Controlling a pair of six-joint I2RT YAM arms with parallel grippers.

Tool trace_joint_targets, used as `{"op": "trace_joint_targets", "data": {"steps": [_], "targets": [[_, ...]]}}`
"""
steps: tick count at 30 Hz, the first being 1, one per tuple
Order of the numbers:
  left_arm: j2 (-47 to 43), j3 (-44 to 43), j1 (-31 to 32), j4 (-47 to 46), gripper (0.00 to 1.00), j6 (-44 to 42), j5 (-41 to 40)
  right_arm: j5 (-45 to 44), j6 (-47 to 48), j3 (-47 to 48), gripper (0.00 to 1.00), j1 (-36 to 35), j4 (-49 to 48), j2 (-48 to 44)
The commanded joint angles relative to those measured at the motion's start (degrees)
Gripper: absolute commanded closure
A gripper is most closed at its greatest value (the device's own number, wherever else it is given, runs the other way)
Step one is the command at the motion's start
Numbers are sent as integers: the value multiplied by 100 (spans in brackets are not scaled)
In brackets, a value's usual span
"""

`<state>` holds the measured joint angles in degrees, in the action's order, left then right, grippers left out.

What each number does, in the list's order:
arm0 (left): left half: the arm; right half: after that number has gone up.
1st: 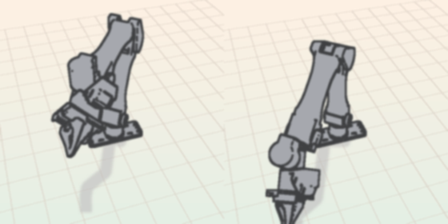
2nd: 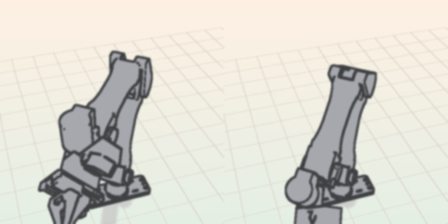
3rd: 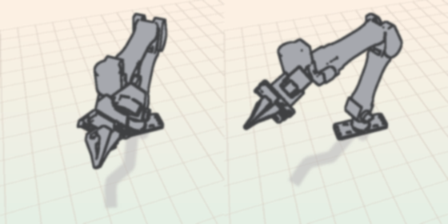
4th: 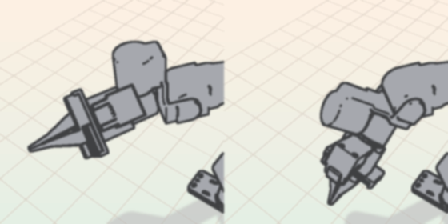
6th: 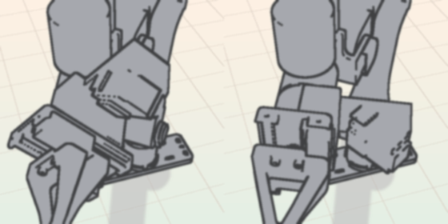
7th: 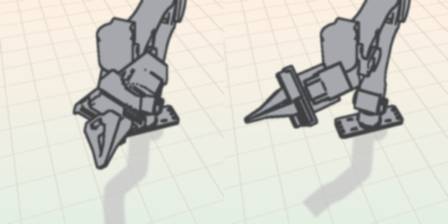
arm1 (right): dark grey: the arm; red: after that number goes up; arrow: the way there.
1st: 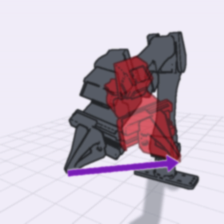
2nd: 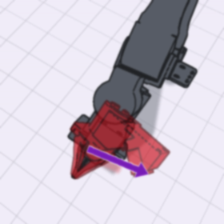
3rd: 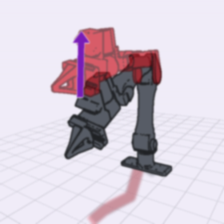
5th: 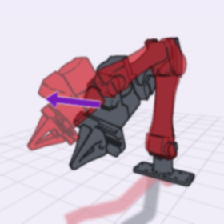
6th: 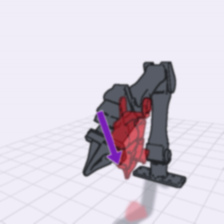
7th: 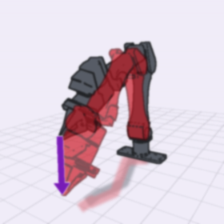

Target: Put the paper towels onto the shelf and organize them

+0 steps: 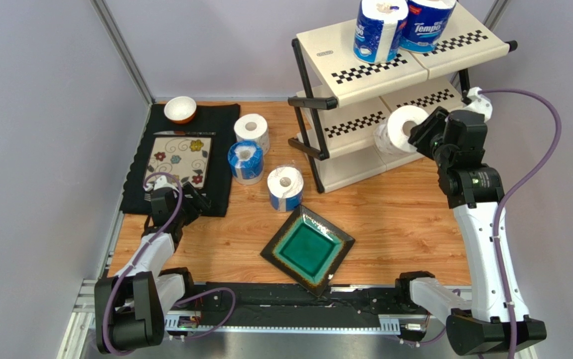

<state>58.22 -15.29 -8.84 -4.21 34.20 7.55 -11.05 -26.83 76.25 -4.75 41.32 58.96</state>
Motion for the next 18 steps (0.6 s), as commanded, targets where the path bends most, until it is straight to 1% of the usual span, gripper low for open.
{"op": "trace_joint_targets", "data": {"steps": [1,2,8,11,12,14,18], "targets": [[173,158,-30,456,11,26,71,410,-243,461,59,422,-642,72],[173,158,-39,447,11,34,71,445,-287,470,59,675,-765,133],[199,158,-30,438,11,43,89,990,-568,549,60,1344,-1204,467],[199,167,-30,447,11,43,89,1017,-692,602,60,1555,-1415,660],[199,167,-39,447,11,43,80,1217,-709,663,60,1600,-1460,756],[208,167,-39,438,11,43,89,1245,-736,751,60,1696,-1539,854],[199,175,-39,438,11,43,80,1368,-885,936,60,1802,-1662,1091]]}}
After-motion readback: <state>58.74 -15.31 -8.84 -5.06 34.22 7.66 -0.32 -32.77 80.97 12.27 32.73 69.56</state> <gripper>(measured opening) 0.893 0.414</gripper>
